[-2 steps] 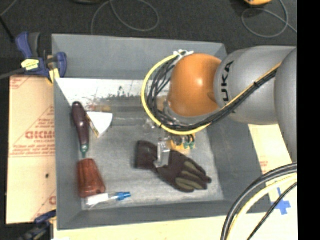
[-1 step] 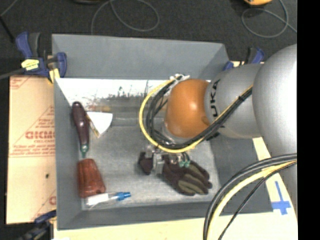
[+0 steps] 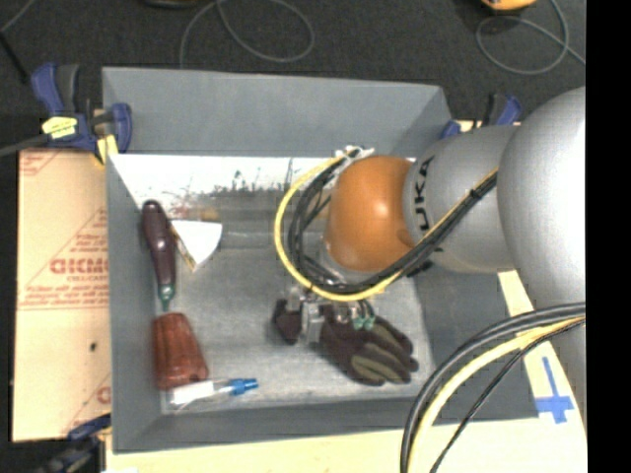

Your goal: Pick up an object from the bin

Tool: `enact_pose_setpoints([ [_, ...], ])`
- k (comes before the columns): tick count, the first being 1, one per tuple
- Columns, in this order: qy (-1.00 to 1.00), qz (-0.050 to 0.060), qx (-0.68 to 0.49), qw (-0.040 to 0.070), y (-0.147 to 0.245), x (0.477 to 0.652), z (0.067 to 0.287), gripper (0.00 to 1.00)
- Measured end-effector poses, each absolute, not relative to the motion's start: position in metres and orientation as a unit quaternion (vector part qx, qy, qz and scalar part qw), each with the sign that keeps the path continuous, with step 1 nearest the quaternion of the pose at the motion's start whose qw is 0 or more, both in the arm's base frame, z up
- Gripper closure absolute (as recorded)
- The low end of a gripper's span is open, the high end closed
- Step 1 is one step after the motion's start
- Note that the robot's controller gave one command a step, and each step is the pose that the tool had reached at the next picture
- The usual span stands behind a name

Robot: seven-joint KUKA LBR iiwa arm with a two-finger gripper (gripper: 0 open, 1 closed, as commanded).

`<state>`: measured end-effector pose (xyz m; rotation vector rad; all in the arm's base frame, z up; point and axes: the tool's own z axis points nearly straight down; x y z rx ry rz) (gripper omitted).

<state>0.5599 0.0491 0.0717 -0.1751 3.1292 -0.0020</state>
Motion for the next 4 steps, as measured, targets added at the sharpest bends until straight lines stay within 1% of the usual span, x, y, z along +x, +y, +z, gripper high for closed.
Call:
enact_pose_setpoints([
  [1, 0.998, -0.001, -0.056, 0.003, 0.049, 0.559, 0.073, 1.0],
  [2, 1.0, 0.0, -0.026, 0.005, 0.069, 0.539, 0.159, 1.0],
  [3, 1.0, 0.0, -0.025, 0.005, 0.069, 0.539, 0.159, 1.0],
  [4, 0.999, 0.0, -0.043, 0.006, 0.07, 0.547, 0.26, 1.0],
])
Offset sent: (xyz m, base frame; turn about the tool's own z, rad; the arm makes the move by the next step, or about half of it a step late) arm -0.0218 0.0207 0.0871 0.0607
